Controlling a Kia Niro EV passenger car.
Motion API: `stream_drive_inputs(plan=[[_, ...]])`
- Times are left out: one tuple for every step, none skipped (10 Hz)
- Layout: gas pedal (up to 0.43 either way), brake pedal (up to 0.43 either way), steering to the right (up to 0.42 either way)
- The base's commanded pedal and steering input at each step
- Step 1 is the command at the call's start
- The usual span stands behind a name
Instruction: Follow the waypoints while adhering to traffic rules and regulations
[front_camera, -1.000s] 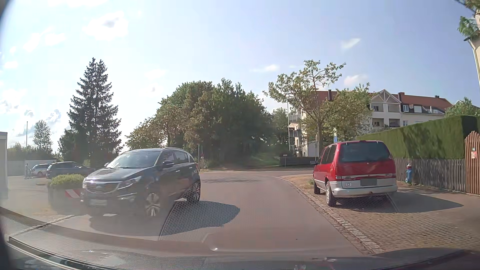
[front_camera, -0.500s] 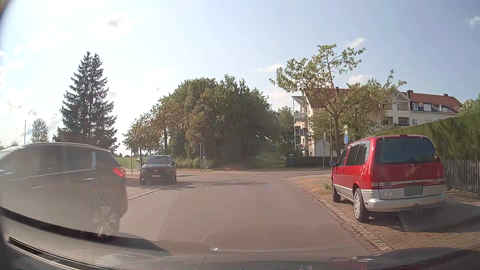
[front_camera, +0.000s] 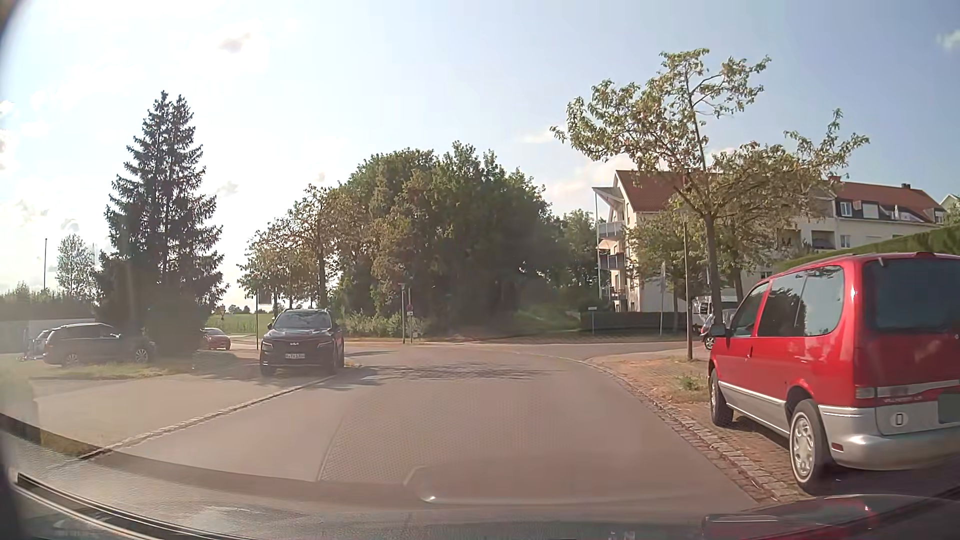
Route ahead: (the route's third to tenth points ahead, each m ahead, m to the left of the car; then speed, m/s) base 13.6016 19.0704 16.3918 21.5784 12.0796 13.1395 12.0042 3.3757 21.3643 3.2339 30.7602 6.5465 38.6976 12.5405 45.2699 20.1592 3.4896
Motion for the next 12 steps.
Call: stream_drive_inputs(plan=[[0.0,0.207,-0.025],[0.0,0.207,-0.025],[0.0,0.201,-0.025],[0.0,0.171,-0.025],[0.0,0.159,-0.027],[0.0,0.159,-0.027],[0.0,0.159,-0.031],[0.0,0.159,-0.039],[0.0,0.159,-0.049],[0.0,0.152,-0.063],[0.0,0.159,-0.081],[0.0,0.146,-0.103]])
